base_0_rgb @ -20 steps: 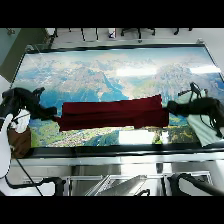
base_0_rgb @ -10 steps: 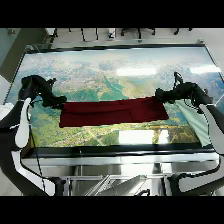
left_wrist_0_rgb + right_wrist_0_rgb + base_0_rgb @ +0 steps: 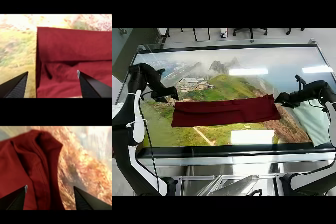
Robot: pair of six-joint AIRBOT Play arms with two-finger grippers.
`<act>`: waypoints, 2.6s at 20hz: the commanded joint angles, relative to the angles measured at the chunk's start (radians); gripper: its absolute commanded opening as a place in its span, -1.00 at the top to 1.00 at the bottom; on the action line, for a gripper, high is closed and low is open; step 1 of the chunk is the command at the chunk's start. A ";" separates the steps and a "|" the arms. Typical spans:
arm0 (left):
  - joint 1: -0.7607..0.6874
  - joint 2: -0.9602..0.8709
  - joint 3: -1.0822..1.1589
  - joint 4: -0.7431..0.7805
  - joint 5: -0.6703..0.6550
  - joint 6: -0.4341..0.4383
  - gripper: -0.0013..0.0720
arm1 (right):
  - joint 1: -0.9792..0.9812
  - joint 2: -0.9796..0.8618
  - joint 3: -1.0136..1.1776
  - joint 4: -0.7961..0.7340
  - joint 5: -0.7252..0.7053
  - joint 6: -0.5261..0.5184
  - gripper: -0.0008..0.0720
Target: Fold the shirts.
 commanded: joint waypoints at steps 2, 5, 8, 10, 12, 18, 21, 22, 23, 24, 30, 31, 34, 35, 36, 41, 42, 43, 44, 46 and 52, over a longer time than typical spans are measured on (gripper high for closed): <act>0.049 0.066 0.005 -0.001 0.057 -0.055 -0.95 | -0.023 -0.079 0.005 0.103 -0.104 -0.107 -0.81; 0.084 0.175 -0.114 -0.011 0.008 -0.055 -0.95 | -0.012 -0.126 0.007 0.135 -0.106 -0.128 -0.81; 0.088 0.284 -0.239 -0.010 -0.044 -0.053 -0.95 | 0.021 -0.144 0.007 0.134 -0.081 -0.135 -0.80; 0.078 0.352 -0.335 -0.010 -0.099 -0.053 -0.90 | 0.044 -0.155 0.007 0.134 -0.040 -0.135 -0.74; 0.055 0.402 -0.412 -0.010 -0.150 -0.053 0.71 | 0.053 -0.159 0.007 0.134 -0.011 -0.135 0.23; -0.118 0.486 -0.550 -0.129 -0.420 -0.043 0.93 | 0.057 -0.137 0.016 0.140 -0.010 -0.137 0.93; -0.249 0.409 -0.531 -0.195 -0.533 -0.033 0.93 | 0.058 -0.052 0.033 0.161 -0.037 -0.115 0.93; -0.300 0.360 -0.512 -0.195 -0.562 -0.033 0.92 | 0.060 -0.010 0.040 0.161 -0.054 -0.107 0.93; -0.349 0.307 -0.487 -0.195 -0.585 -0.033 0.93 | 0.064 0.031 0.050 0.162 -0.079 -0.103 0.93; -0.402 0.244 -0.451 -0.195 -0.603 -0.033 0.93 | 0.071 0.071 0.061 0.174 -0.111 -0.092 0.93; -0.651 -0.105 -0.139 -0.218 -0.590 -0.034 0.93 | 0.157 0.334 0.138 0.198 -0.195 -0.042 0.93; -0.674 -0.147 -0.086 -0.248 -0.571 -0.034 0.93 | 0.171 0.364 0.158 0.198 -0.202 -0.031 0.93; -0.711 -0.246 0.055 -0.308 -0.519 -0.035 0.93 | 0.210 0.411 0.209 0.198 -0.231 0.006 0.93; -0.716 -0.264 0.076 -0.326 -0.522 -0.035 0.93 | 0.221 0.414 0.212 0.197 -0.242 0.019 0.93; -0.716 -0.267 0.076 -0.347 -0.531 -0.039 0.93 | 0.230 0.412 0.212 0.197 -0.257 0.021 0.93; -0.697 -0.246 0.012 -0.406 -0.537 -0.047 0.93 | 0.251 0.407 0.212 0.193 -0.272 0.028 0.93; -0.691 -0.245 0.023 -0.404 -0.515 -0.047 0.93 | 0.251 0.406 0.212 0.193 -0.272 0.039 0.93; -0.681 -0.243 0.045 -0.406 -0.475 -0.047 0.93 | 0.251 0.403 0.211 0.193 -0.272 0.047 0.93; -0.665 -0.232 0.068 -0.403 -0.422 -0.047 0.93 | 0.251 0.402 0.210 0.193 -0.272 0.050 0.93; -0.605 -0.164 0.073 -0.401 -0.333 -0.035 0.93 | 0.253 0.402 0.210 0.193 -0.272 0.067 0.93; -0.222 0.244 0.009 -0.322 -0.114 0.000 0.93 | 0.407 0.361 0.209 0.196 -0.136 0.159 0.93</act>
